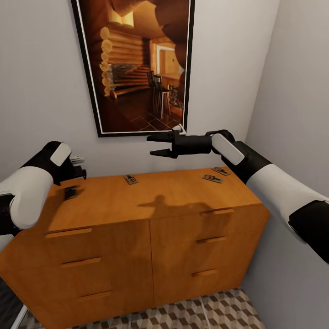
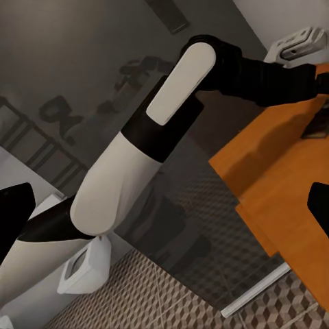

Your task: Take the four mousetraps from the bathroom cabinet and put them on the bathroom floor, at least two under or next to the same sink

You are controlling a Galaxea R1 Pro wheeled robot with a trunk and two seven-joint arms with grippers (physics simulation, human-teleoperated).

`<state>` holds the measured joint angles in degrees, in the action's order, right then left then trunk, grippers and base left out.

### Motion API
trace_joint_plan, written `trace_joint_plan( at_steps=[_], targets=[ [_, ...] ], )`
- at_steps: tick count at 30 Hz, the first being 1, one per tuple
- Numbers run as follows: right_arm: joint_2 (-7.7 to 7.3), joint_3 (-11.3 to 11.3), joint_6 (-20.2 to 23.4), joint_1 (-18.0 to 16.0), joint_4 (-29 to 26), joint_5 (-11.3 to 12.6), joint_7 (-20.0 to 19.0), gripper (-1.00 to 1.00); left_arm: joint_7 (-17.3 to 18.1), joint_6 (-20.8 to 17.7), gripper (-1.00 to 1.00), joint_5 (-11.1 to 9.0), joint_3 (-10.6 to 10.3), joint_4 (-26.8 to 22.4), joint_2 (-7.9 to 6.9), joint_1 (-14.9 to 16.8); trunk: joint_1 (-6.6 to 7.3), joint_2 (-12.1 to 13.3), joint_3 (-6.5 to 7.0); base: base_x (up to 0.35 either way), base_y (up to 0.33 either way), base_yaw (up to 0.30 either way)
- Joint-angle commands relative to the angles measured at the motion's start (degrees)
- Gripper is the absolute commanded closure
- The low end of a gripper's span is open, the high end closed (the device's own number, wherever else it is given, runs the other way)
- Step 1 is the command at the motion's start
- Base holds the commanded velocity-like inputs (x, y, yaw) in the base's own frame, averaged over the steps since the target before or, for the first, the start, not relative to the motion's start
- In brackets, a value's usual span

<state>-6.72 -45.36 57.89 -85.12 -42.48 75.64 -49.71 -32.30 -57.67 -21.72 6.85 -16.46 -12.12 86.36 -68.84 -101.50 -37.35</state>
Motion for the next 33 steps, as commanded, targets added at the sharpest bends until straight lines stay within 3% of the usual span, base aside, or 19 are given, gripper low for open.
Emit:
trace_joint_plan(
  at_steps=[1, 9, 21, 33],
  targets=[
    [-0.04, -0.23, 0.03, -0.08, 0.03, 0.04, -0.30, -1.00, -0.57, -0.08, -1.00, -0.63, 0.19, -0.03, -0.14, 0.03, 0.00, -0.03, -0.06, 0.000, 0.000, 0.000],
    [-0.05, -0.25, 0.03, -0.05, 0.03, 0.04, -0.25, -1.00, -0.57, -0.07, -1.00, -0.68, 0.26, 0.23, -0.69, 0.03, 0.00, -0.03, -0.06, 0.000, 0.000, 0.000],
    [-0.05, -0.21, 0.03, -0.04, 0.08, 0.04, -0.21, -1.00, -0.57, -0.07, -1.00, -0.69, 0.27, 0.28, -0.83, 0.03, -2.63, -4.84, -2.22, 0.000, 0.000, 0.000],
    [-0.10, -0.23, 0.03, -0.04, 0.10, 0.04, -0.21, -1.00, -0.57, -0.07, -1.00, -0.69, 0.27, 0.29, -0.80, 0.03, -3.29, -6.05, -2.76, 0.000, 0.000, 0.000]
  ],
)
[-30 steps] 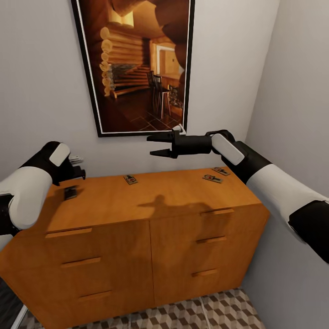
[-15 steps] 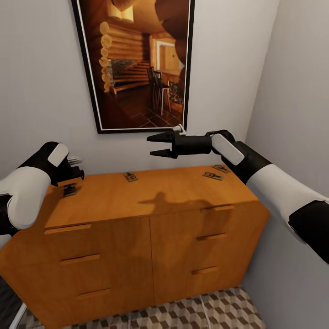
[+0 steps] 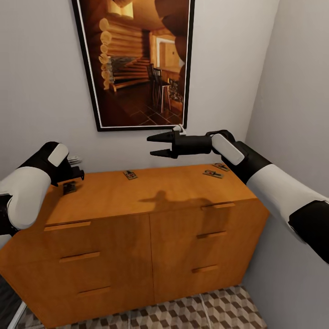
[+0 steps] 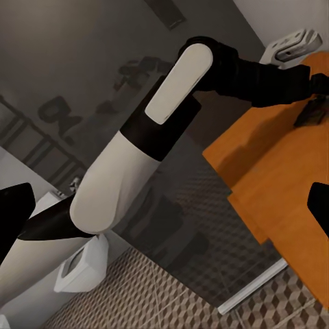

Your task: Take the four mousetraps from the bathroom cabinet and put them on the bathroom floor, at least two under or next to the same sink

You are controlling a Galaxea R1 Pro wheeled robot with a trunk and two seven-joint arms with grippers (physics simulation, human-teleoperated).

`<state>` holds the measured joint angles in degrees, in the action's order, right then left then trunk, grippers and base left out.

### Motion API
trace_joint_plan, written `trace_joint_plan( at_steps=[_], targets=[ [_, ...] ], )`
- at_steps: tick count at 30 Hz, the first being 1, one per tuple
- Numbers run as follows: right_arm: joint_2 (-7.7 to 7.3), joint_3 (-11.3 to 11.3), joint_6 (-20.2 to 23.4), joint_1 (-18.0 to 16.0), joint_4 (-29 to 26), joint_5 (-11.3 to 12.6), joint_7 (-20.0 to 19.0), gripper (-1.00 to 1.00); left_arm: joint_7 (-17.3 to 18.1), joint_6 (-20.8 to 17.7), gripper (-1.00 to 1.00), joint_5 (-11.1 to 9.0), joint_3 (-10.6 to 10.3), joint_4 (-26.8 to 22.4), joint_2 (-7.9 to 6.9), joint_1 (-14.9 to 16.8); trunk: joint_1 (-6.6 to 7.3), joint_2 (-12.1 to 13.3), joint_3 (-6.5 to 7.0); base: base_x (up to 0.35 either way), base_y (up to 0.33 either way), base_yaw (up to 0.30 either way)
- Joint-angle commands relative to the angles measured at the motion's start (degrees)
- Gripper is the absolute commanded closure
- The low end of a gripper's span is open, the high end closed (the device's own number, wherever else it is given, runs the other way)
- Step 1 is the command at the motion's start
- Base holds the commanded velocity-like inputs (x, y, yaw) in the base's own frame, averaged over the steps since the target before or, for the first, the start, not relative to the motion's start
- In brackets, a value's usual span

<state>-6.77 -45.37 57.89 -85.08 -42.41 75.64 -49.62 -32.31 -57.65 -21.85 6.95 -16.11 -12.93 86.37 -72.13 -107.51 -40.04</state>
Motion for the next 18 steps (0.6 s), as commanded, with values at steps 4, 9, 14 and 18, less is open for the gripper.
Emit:
trace_joint_plan(
  at_steps=[4, 9, 14, 18],
  targets=[
    [-0.07, -0.22, 0.03, -0.09, 0.04, 0.03, -0.30, -1.00, -0.56, -0.10, -1.00, -0.56, 0.17, -0.07, 0.01, 0.03, -0.87, -1.63, -0.78, 0.000, 0.000, 0.000],
    [-0.04, -0.21, 0.03, -0.09, -0.02, 0.03, -0.30, -1.00, -0.56, -0.10, -1.00, -0.56, 0.17, -0.07, 0.01, 0.03, -1.97, -3.64, -1.68, 0.000, 0.000, 0.000],
    [-0.01, -0.21, 0.03, -0.09, -0.04, 0.03, -0.30, -1.00, -0.56, -0.10, -1.00, -0.56, 0.17, -0.07, 0.01, 0.03, -3.07, -5.64, -2.58, 0.000, 0.000, 0.000],
    [0.00, -0.23, 0.03, -0.09, -0.04, 0.03, -0.31, -1.00, -0.56, -0.10, -1.00, -0.56, 0.17, -0.07, 0.01, 0.03, -3.95, -7.25, -3.29, 0.000, 0.000, 0.000]
  ],
)
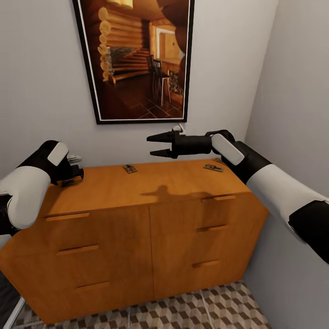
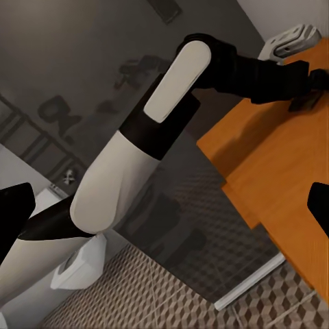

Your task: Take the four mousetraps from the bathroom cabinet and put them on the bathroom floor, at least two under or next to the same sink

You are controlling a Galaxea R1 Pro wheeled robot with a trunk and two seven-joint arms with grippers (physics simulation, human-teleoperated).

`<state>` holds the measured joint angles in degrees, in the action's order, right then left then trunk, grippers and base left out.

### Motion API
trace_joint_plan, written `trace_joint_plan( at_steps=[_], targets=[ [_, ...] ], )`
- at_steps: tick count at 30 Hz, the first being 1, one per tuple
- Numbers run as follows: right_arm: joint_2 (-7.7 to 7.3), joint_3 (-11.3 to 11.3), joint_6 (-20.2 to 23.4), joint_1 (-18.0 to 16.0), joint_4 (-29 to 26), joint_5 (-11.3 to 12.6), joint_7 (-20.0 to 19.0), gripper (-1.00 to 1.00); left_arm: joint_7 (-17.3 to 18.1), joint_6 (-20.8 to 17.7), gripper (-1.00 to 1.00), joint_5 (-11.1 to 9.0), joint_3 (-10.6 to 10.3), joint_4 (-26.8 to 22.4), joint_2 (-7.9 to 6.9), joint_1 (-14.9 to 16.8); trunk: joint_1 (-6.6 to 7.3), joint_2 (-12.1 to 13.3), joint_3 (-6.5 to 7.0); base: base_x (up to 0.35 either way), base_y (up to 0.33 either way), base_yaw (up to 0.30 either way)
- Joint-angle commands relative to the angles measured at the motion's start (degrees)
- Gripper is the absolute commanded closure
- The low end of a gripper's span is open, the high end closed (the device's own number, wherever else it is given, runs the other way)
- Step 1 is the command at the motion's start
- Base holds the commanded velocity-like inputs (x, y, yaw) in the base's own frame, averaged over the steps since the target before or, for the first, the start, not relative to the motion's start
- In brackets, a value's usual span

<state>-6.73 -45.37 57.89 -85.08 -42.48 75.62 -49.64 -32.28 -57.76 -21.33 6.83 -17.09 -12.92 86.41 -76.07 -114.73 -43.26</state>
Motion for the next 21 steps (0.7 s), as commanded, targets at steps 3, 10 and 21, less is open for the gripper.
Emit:
trace_joint_plan(
  at_steps=[3, 10, 21],
  targets=[
    [-0.04, -0.23, 0.03, -0.09, 0.03, 0.05, -0.29, -1.00, -0.59, 0.02, -1.00, -1.08, 0.29, 0.92, 0.00, -0.01, -0.67, -1.23, -0.62, 0.000, 0.000, 0.000],
    [-0.04, -0.19, 0.03, -0.09, 0.02, 0.05, -0.28, -1.00, -0.59, 0.02, -1.00, -1.10, 0.29, 0.92, 0.00, -0.01, -1.55, -2.84, -1.34, 0.000, 0.000, 0.000],
    [-0.04, -0.22, 0.03, -0.09, 0.02, 0.05, -0.29, -1.00, -0.56, 0.02, -1.00, -1.08, 0.29, 0.92, -0.08, -0.01, -1.55, -2.84, -1.34, 0.000, 0.000, 0.000]
  ],
)
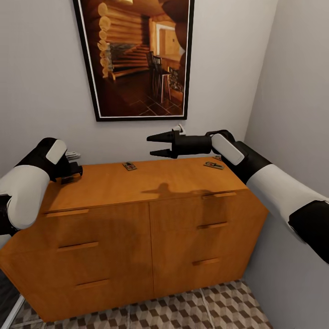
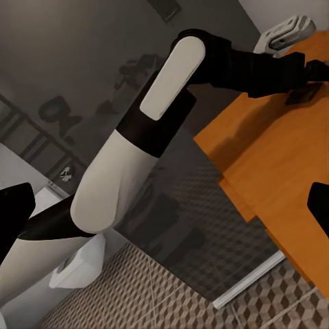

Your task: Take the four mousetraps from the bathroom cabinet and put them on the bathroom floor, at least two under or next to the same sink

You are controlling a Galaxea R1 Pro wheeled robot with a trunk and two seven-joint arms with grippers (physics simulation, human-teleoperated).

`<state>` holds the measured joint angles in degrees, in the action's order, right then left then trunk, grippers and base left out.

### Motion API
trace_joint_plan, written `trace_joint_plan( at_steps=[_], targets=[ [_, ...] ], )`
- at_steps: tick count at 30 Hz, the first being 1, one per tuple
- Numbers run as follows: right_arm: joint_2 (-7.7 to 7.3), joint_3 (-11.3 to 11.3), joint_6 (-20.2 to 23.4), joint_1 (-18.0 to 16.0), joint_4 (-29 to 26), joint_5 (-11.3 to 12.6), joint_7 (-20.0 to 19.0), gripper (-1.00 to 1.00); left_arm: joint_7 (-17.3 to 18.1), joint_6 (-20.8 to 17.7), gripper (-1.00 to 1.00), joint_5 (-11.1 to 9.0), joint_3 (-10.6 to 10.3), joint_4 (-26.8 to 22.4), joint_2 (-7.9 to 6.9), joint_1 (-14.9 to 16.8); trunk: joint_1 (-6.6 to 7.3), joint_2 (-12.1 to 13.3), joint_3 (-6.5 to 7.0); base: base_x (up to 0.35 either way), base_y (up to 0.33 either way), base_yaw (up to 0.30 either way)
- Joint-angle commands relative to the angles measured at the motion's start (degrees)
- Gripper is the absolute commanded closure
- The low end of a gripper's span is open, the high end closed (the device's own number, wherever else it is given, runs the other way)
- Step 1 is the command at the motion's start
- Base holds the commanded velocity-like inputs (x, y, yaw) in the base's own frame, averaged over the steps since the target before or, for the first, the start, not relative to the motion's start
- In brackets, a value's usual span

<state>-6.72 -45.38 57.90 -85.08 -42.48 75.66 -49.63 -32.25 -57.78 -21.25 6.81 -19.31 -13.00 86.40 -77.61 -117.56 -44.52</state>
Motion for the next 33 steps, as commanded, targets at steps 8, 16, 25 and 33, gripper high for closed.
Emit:
trace_joint_plan(
  at_steps=[8, 16, 25, 33],
  targets=[
    [-0.12, -0.20, 0.02, -0.09, 0.03, 0.02, -0.30, -1.00, -0.61, 0.04, 1.00, -1.12, 0.31, 3.20, -0.04, -0.01, 0.00, -0.02, -0.08, 0.000, 0.000, 0.000],
    [-0.05, -0.20, 0.02, -0.09, 0.04, 0.02, -0.36, -1.00, -0.62, 0.05, 1.00, -1.07, 0.27, 3.50, -0.05, -0.01, 0.00, -0.02, -0.08, 0.000, 0.000, 0.000],
    [-0.05, -0.21, 0.02, -0.09, 0.10, 0.02, -0.32, -1.00, -0.62, 0.10, 1.00, -1.04, 0.22, 3.43, -0.01, -0.09, 0.00, -0.02, -0.08, 0.000, 0.000, 0.000],
    [-0.05, -0.24, 0.02, -0.04, 0.18, 0.02, -0.22, -1.00, -0.62, -0.14, 1.00, -1.02, 0.39, 2.32, 0.16, -0.03, 0.00, -0.02, -0.08, 0.000, 0.000, 0.000]
  ],
)
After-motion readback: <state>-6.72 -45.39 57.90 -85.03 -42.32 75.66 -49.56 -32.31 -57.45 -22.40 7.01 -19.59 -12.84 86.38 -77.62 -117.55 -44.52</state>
